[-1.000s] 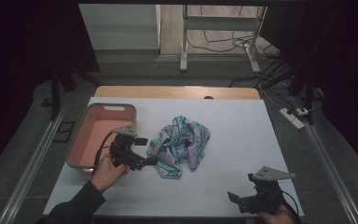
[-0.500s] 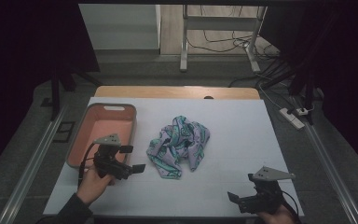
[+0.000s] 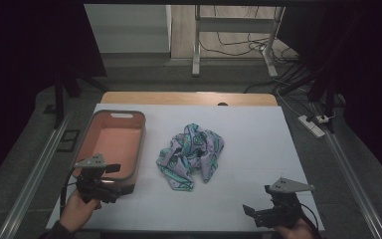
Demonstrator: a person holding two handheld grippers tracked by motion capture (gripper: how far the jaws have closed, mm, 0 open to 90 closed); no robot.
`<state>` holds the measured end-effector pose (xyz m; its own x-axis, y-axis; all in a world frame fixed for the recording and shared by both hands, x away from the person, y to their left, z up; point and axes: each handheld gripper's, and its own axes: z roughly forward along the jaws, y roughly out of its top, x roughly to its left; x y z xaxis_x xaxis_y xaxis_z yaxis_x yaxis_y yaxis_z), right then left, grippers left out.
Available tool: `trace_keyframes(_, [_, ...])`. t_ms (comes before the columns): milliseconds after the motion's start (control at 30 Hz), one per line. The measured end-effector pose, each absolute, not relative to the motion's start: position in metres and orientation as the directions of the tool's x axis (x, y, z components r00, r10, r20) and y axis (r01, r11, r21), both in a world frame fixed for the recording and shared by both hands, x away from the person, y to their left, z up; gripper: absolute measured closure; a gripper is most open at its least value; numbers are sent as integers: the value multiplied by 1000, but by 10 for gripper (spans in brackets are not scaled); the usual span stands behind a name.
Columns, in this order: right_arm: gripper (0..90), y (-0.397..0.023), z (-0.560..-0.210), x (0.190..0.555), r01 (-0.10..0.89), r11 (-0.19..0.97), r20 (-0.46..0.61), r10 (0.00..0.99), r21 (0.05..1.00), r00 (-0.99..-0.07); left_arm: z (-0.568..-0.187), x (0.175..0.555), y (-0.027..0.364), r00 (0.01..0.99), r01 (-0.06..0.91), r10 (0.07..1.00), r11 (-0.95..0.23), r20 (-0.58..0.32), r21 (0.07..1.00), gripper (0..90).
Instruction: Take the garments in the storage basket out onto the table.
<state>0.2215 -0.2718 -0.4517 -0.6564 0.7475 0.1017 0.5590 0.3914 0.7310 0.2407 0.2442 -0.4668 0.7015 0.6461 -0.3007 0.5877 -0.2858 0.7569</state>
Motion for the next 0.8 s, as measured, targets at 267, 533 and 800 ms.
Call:
trace_keyframes(267, [0, -272, -452, 222, 563, 389, 105, 749, 729, -654, -470, 223, 264, 675, 604, 672, -266, -304, 751, 0])
trace_keyframes(533, [0, -272, -452, 222, 565, 389, 104, 751, 728, -652, -474, 208, 287, 635, 624, 702, -220, -323, 750, 0])
trace_keyframes(800, [0, -272, -452, 222, 565, 389, 103, 753, 728, -650, -476, 196, 299, 608, 632, 729, -207, -313, 746, 0])
